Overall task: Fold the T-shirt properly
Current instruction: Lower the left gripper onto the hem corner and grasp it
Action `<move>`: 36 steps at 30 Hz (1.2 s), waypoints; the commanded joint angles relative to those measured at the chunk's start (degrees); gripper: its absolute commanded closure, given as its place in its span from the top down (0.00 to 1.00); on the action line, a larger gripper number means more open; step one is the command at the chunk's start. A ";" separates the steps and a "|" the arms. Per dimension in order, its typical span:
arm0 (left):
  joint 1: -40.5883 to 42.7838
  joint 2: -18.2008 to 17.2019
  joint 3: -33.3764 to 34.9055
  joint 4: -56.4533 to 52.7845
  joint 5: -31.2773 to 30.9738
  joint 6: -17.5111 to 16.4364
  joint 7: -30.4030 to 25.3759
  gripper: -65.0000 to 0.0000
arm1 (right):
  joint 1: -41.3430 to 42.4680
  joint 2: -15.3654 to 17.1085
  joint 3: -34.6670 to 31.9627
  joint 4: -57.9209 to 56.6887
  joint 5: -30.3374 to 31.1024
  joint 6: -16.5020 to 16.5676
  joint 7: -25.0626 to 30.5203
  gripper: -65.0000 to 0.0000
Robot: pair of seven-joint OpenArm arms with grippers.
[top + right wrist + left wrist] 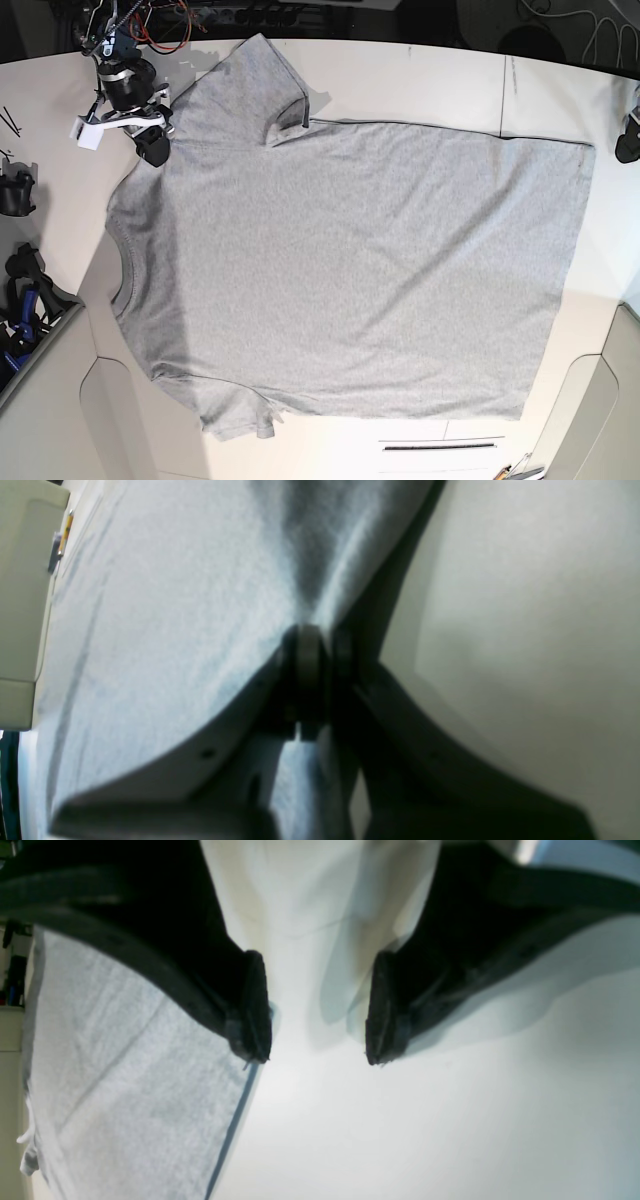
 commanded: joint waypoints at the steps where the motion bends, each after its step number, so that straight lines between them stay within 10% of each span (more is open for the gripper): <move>1: -0.39 -1.25 0.59 0.57 -0.24 -0.46 -0.31 0.52 | -0.50 -0.17 0.00 0.09 -1.03 -0.87 -1.90 0.00; 13: -6.08 -1.25 11.76 -3.89 2.84 0.68 1.36 0.52 | -0.50 -1.49 -0.04 0.09 -1.07 -0.85 -1.92 0.00; 36: -3.37 -1.27 12.00 0.76 0.09 -0.09 10.40 0.52 | -0.48 -1.42 -0.04 0.09 -1.25 -0.85 -1.90 0.00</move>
